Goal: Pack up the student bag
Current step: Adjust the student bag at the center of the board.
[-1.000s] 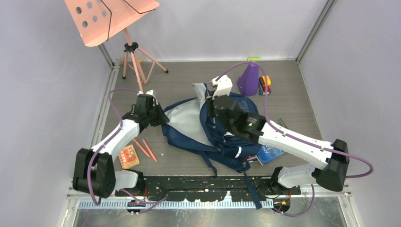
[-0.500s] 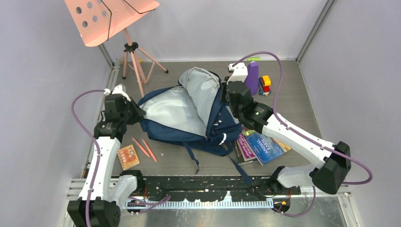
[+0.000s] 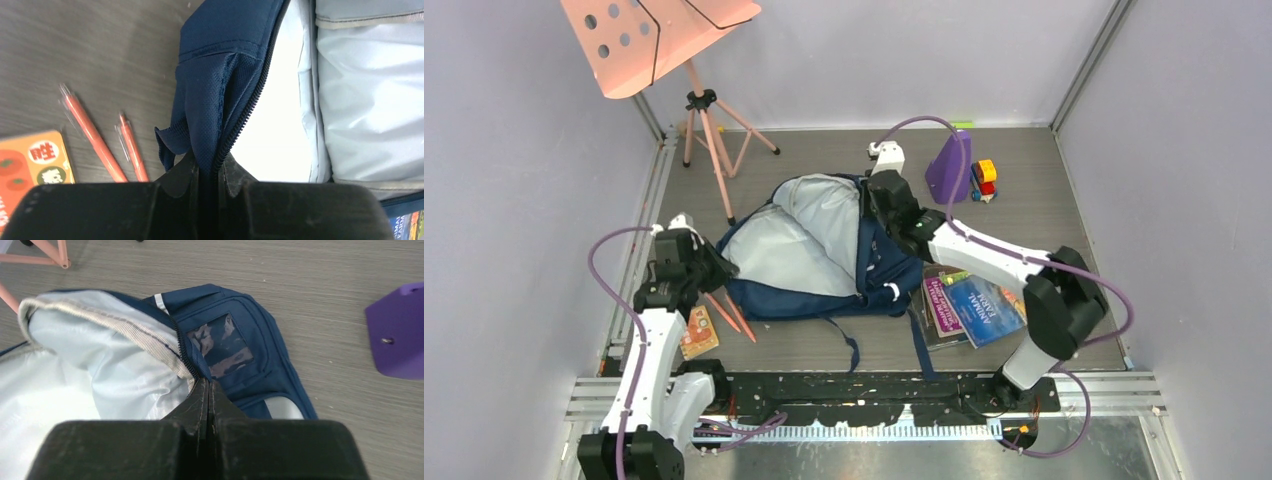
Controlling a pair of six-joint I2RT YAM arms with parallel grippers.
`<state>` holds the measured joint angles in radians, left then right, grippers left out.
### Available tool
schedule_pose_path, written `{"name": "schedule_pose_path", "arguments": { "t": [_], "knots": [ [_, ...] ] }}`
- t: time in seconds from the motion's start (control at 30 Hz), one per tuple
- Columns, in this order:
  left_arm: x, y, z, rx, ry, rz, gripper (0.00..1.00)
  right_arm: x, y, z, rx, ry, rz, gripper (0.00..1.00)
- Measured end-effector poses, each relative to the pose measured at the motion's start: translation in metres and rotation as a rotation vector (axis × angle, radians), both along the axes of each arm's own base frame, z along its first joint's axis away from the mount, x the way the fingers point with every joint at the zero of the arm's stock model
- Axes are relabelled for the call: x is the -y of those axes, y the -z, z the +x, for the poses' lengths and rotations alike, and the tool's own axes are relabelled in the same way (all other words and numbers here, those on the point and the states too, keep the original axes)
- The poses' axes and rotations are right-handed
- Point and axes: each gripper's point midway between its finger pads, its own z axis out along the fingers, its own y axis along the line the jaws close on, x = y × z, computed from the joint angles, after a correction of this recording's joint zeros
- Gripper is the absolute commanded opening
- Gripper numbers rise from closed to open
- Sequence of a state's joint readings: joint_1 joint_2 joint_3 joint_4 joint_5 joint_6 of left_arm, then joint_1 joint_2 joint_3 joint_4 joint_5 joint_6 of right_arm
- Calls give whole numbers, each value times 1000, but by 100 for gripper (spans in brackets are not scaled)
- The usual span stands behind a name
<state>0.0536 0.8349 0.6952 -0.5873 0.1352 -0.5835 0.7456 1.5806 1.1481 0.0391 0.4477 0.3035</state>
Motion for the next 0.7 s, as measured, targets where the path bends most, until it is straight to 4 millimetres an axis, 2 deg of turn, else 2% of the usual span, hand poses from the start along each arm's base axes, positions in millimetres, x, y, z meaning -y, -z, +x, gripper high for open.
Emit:
{"name": "schedule_pose_path", "arguments": {
  "t": [0.1, 0.23, 0.53, 0.7],
  "knots": [
    [6, 23, -14, -42, -9, -39, 0, -13, 18, 15, -28, -21, 1, 1],
    [17, 31, -21, -58, 18, -60, 0, -27, 24, 36, -44, -45, 5, 1],
    [82, 51, -41, -124, 259, 19, 0, -67, 20, 81, -31, -125, -1, 1],
    [101, 58, -49, -129, 305, 79, 0, -87, 31, 100, -33, -175, -14, 1]
  ]
}}
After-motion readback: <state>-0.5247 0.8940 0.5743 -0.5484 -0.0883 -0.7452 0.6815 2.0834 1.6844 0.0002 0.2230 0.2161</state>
